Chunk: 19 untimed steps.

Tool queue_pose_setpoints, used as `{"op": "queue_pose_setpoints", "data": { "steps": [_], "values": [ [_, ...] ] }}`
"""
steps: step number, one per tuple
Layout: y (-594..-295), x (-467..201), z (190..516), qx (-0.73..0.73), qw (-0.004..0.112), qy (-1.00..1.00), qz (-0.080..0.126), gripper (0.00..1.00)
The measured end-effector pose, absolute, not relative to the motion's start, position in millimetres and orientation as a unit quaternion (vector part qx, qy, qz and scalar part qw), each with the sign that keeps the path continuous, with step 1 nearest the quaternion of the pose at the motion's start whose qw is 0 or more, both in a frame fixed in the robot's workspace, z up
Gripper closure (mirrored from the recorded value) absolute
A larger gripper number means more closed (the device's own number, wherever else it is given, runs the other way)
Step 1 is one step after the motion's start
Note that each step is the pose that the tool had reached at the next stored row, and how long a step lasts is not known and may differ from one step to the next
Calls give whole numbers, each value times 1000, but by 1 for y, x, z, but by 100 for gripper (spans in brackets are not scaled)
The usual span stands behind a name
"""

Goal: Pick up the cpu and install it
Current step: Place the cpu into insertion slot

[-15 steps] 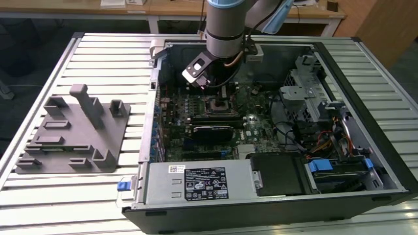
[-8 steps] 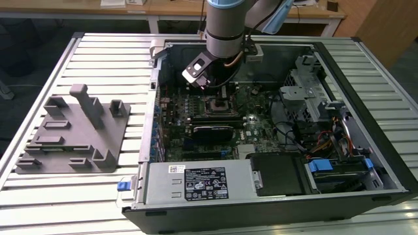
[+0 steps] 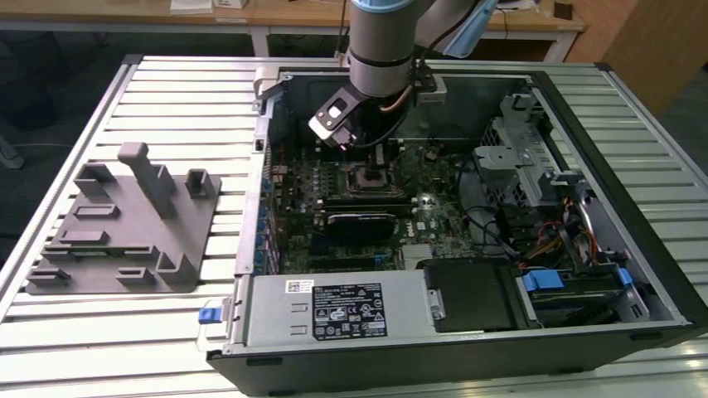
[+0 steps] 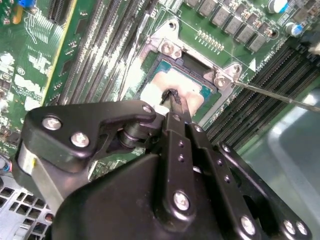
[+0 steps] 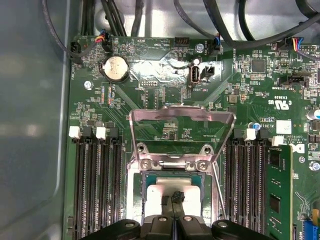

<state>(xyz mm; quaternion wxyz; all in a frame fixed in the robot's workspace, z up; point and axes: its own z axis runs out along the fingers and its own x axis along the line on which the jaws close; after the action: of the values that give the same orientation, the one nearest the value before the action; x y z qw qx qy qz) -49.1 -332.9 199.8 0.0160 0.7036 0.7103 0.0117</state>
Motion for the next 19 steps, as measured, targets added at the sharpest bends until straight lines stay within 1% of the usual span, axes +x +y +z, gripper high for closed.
{"op": "queue_pose_setpoints", "data": {
  "steps": [19],
  "values": [
    [-333, -49, 237, 704, 17, 710, 11, 89]
  ]
}}
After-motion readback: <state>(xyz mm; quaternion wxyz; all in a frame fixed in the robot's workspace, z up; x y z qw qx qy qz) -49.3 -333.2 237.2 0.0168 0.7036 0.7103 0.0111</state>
